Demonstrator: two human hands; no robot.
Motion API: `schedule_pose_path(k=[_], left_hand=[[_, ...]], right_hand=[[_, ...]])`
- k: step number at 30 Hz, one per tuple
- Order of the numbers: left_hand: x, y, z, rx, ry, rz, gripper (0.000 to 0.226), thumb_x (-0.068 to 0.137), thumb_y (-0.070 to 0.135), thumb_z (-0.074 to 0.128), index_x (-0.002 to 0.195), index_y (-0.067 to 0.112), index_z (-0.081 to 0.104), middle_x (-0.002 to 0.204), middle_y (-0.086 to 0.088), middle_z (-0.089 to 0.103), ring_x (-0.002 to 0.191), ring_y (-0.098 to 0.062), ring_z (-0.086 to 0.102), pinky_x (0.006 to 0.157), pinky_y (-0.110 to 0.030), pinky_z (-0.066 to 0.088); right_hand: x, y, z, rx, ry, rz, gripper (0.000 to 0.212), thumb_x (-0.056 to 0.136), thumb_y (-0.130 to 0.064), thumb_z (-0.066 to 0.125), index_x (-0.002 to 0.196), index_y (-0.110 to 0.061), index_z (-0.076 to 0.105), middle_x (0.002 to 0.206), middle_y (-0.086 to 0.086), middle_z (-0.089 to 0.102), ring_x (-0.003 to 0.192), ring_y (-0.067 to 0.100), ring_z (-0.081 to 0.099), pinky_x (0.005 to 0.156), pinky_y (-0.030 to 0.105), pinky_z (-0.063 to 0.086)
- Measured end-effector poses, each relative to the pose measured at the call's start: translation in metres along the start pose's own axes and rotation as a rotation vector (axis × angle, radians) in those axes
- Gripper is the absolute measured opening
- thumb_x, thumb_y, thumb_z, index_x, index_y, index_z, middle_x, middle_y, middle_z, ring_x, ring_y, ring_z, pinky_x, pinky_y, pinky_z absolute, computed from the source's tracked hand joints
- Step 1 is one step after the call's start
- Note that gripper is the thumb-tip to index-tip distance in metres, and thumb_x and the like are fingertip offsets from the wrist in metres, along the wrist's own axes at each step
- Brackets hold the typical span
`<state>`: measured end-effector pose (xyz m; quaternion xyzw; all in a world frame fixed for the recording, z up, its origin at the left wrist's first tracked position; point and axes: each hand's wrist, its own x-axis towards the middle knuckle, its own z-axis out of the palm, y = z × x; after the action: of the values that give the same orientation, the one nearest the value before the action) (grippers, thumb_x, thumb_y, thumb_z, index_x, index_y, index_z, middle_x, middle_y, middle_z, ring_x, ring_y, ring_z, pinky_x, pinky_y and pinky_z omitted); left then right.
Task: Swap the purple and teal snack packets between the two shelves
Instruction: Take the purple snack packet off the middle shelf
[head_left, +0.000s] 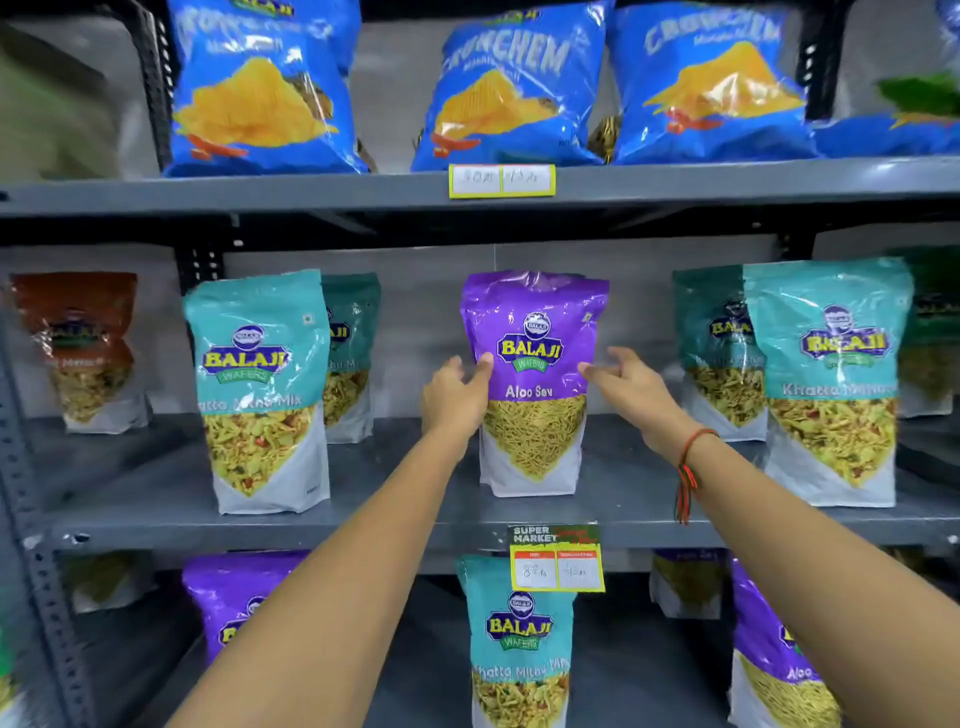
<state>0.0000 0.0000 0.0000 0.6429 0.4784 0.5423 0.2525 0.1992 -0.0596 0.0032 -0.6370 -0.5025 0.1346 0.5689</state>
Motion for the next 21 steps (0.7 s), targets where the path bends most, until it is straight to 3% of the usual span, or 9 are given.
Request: schedule_pose_path(k=[1,3,5,7,9,13,18,21], left_hand=[[0.000,-0.001,0.002,0.039,-0.020,-0.008,0.061,0.093,0.056,0.045,0.124,0.005,0.058,0.123,-0.013,0.066,0.116,-0.035,0.058,0.094,-0.042,0.044],[0.003,-0.010,0.010,0.038,0.006,0.004,0.049,0.095,0.052,0.042,0.109,0.012,0.067,0.111,-0.010,0.071,0.105,-0.033,0.062,0.085,-0.037,0.045],[0.004,-0.019,0.016,-0.029,0.072,0.042,0.043,0.096,0.047,0.046,0.089,0.012,0.069,0.089,-0.008,0.073,0.087,-0.032,0.064,0.071,-0.035,0.043],[0.004,-0.024,0.018,-0.074,0.127,0.067,0.040,0.095,0.043,0.050,0.072,0.012,0.062,0.068,-0.003,0.065,0.070,-0.027,0.058,0.062,-0.033,0.038],[0.004,-0.023,0.019,-0.061,0.166,0.069,0.035,0.095,0.038,0.052,0.067,0.018,0.057,0.064,0.000,0.062,0.067,-0.025,0.055,0.061,-0.031,0.036],[-0.002,-0.016,0.016,0.012,0.228,0.072,0.032,0.095,0.036,0.051,0.070,0.018,0.058,0.077,-0.008,0.071,0.075,-0.031,0.061,0.063,-0.031,0.038],[-0.025,-0.010,-0.006,0.001,0.290,0.077,0.033,0.095,0.034,0.052,0.074,0.012,0.063,0.071,-0.002,0.066,0.072,-0.027,0.060,0.062,-0.030,0.037],[-0.050,-0.002,-0.031,0.011,0.357,0.111,0.030,0.097,0.034,0.050,0.081,0.012,0.065,0.074,0.003,0.061,0.072,-0.021,0.053,0.064,-0.027,0.032]], right_hand=[[0.002,0.003,0.003,-0.002,-0.014,0.011,0.064,0.084,-0.053,0.064,0.136,-0.016,0.054,0.132,0.008,0.064,0.124,0.026,0.057,0.103,0.039,0.046],[0.008,0.012,0.010,0.034,-0.053,0.015,0.041,0.083,-0.051,0.065,0.111,-0.021,0.068,0.118,0.005,0.070,0.107,0.021,0.064,0.092,0.036,0.049],[0.013,0.019,0.016,0.091,-0.037,0.022,0.021,0.085,-0.044,0.069,0.090,-0.023,0.069,0.099,0.004,0.072,0.087,0.018,0.063,0.081,0.035,0.051],[0.016,0.023,0.020,0.131,0.018,0.035,0.020,0.082,-0.036,0.073,0.072,-0.021,0.067,0.082,0.006,0.068,0.075,0.017,0.059,0.071,0.033,0.053],[0.020,0.028,0.022,0.143,0.043,0.048,0.028,0.074,-0.040,0.077,0.060,-0.018,0.067,0.072,0.007,0.068,0.070,0.018,0.060,0.071,0.039,0.058],[0.020,0.035,0.025,0.131,0.102,0.037,0.030,0.052,-0.058,0.069,0.057,-0.029,0.071,0.072,0.009,0.076,0.070,0.022,0.067,0.081,0.055,0.061],[-0.009,0.016,0.024,0.150,0.126,-0.039,0.013,0.065,-0.048,0.073,0.059,-0.036,0.072,0.067,0.001,0.075,0.069,0.016,0.066,0.082,0.055,0.059],[-0.034,-0.003,0.023,0.122,0.122,-0.123,0.021,0.069,-0.046,0.073,0.060,-0.027,0.072,0.065,0.003,0.074,0.064,0.014,0.063,0.079,0.056,0.058]])
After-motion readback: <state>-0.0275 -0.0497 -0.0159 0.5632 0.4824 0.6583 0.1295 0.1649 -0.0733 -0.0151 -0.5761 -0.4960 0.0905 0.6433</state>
